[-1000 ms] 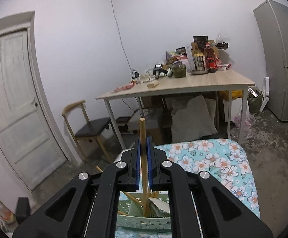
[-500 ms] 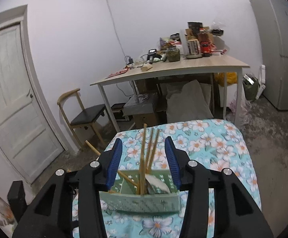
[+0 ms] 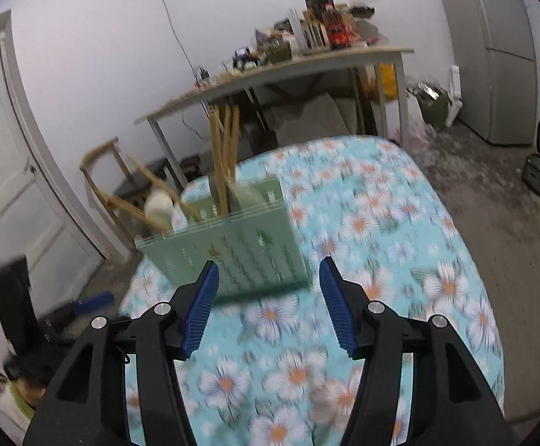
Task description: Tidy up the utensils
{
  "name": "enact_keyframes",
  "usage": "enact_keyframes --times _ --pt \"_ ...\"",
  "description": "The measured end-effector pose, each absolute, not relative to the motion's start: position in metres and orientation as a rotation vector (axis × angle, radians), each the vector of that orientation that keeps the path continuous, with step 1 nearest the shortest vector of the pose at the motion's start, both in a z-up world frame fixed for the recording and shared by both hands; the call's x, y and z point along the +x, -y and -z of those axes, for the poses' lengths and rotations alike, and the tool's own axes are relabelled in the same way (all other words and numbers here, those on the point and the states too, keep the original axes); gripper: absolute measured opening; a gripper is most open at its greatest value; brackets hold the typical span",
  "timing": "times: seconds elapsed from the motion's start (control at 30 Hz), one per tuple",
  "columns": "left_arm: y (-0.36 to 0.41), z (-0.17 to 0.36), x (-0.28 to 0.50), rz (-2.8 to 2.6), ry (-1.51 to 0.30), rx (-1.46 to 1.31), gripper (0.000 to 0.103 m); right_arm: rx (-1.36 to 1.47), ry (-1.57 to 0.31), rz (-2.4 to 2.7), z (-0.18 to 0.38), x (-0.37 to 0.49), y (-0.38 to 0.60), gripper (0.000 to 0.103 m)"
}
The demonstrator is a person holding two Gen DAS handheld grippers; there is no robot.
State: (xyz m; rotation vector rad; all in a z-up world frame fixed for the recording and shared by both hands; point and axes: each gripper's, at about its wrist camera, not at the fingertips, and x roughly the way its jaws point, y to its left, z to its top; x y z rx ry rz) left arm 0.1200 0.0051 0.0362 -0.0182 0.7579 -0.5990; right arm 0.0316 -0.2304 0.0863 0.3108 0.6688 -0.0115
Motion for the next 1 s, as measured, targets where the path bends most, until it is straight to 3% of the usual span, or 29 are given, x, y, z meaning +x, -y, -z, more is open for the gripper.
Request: enact_keyframes --times 0.43,1.0 --pt "-0.005 -0.029 0.111 0.533 -0.783 -0.041 0.088 0.235 -0.76 -0.007 -0.049 0.002 0.198 0.072" --pt "-0.006 -0.027 0.104 0.48 -0.792 -0.04 0.091 0.225 -0.788 0.003 -0.038 -0.007 0.191 0.075"
